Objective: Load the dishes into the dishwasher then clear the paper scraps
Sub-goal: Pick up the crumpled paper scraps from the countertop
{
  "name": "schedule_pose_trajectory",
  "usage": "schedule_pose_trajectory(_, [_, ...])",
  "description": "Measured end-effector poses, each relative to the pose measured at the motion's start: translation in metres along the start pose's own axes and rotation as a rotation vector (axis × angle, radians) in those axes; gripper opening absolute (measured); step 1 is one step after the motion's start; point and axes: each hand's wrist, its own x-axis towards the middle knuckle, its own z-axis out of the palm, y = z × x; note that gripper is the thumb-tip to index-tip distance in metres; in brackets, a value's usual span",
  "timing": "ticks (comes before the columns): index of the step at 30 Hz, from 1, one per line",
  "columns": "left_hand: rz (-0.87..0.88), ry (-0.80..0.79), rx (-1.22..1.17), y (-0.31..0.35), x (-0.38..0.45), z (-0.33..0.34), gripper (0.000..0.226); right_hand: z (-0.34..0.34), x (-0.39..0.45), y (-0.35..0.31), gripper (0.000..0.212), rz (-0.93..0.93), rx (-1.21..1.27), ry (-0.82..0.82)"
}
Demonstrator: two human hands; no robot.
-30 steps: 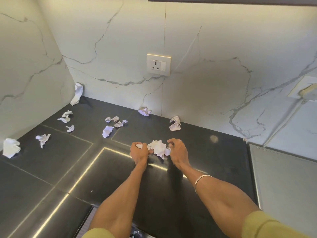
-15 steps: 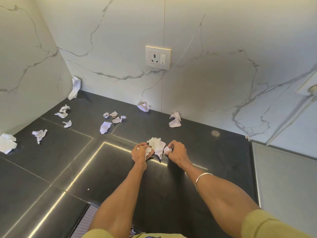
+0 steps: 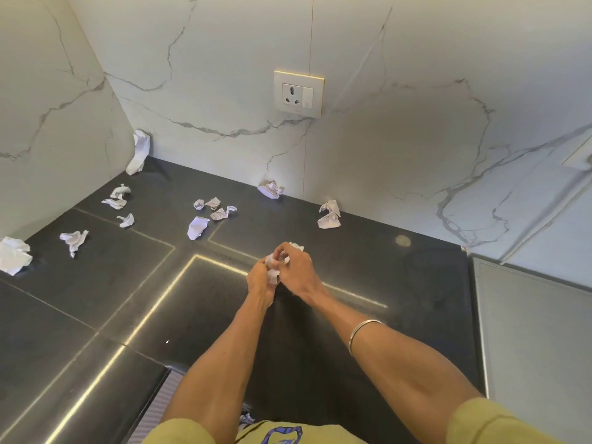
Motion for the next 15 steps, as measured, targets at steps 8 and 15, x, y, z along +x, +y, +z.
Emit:
schedule_pose_trajectory(8, [-0.057, 0.030, -0.009, -0.001, 0.001, -0.011, 0.021, 0.015, -0.023, 0.005, 0.013, 0.008, -0.198, -0.070])
schedule_pose_trajectory(15, [-0.076, 0.359, -0.054, 0.004, 0.011, 0.008, 0.022, 0.009, -0.027, 0.009, 0.036, -0.283, -0.274, -0.187])
